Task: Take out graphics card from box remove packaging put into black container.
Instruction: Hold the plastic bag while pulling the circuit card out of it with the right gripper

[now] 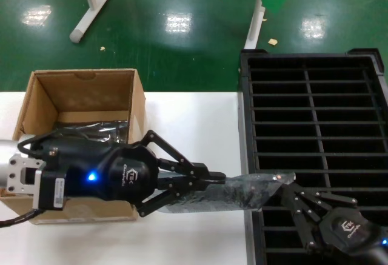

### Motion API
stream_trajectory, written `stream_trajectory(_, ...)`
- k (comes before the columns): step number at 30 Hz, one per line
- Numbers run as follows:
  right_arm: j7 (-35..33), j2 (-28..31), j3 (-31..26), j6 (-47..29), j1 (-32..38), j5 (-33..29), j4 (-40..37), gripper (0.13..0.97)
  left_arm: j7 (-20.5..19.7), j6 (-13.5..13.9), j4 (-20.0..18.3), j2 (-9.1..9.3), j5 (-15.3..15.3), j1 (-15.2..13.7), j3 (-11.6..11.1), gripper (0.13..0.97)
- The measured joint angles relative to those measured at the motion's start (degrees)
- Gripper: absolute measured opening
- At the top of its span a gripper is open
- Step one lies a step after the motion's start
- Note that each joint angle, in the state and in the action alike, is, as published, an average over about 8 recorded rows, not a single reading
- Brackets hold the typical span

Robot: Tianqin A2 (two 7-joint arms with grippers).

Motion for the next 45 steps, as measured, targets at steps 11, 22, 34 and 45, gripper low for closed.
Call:
stream_trajectory(11,1.5,1.1,-0.1,-0.9,-1.4,0.8,1.1,0.147,5.4,1.9,3.6,1.69,1.1,-1.6,1.1,0.142)
stream_trajectory(22,3.1,6.6,0.5,-10.9,-4.1,4.9,0.5,0.147,10.5,3.7,6.7,3.69,1.2,-3.2,1.6,0.142)
stream_trajectory(34,3.0,8.5,-0.6,-14.1,-3.2,5.2,-2.1,0.147,9.5,3.8,3.9,3.57,-0.5,-1.5,0.6,0.142)
stream_trajectory(45,3.3,9.3,-0.9,-14.0,-2.0,4.7,-3.3,0.147,8.5,4.1,2.3,1.31,-2.1,0.3,0.0,0.142)
